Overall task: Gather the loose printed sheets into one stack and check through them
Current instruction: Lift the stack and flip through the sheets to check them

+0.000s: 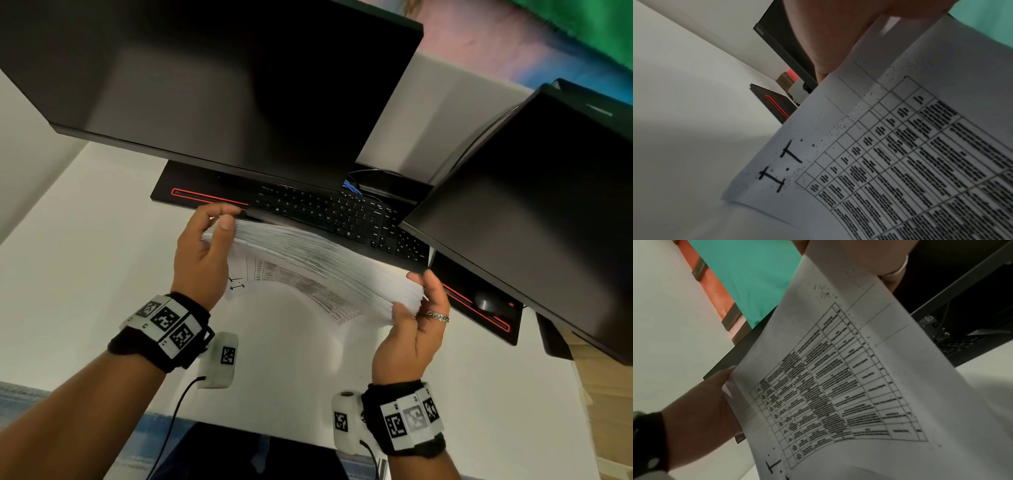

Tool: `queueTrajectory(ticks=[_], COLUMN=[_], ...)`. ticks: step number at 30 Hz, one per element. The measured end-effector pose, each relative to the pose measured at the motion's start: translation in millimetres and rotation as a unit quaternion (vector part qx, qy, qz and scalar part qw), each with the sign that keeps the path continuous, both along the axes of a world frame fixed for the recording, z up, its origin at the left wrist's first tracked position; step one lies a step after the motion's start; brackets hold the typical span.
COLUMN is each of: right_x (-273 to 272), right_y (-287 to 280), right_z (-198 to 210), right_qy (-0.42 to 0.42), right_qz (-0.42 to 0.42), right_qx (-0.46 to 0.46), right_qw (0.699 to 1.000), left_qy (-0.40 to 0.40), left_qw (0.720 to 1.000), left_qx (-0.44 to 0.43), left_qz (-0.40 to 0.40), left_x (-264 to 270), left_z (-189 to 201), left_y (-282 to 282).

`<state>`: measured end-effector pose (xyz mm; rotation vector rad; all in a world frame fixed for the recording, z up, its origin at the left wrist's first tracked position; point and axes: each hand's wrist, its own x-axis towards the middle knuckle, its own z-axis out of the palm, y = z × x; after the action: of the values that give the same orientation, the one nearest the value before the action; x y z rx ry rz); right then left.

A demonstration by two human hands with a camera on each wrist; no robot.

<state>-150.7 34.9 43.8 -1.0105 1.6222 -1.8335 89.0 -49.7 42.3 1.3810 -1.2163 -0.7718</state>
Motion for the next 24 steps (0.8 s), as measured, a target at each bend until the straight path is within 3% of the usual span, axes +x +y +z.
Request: queueTrajectory(ticks=[8,12,15,21,24], right_x=[-0.8,-8.0,-16.4,-19.8,-17.7], right_y=[-5.6,-2.5,-4.7,-4.3,-2.1], right_z=[0.2,-0.5,-3.6,-14.5,-23.5], right_qy=[-0.047,-0.069,-0.042,-0.053,-0.022], right_qz=[0.002,0.029,0.075,0.065,0.079], right_qx=[0.002,0.075,0.175,0.179,0.22], right_qw=[0.999,0.994,0.981,0.98,0.972], left_qy=[0.011,0.039,-0.001,0.051,-0.021], left_qw=[1.0,0.993,0.984,0.979,0.969], left_qx=[0.007,0.067,0.12,0.145,0.191], left_qz=[-0.015,-0.092,-0.13,-0.133,-0.152], left_x=[-2.1,10.4,17.5,13.7,5.5], left_z=[1.5,-2.1,-3.8,-10.5,-11.0], left_y=[0.7,0.1,-3.0,8.8,13.6])
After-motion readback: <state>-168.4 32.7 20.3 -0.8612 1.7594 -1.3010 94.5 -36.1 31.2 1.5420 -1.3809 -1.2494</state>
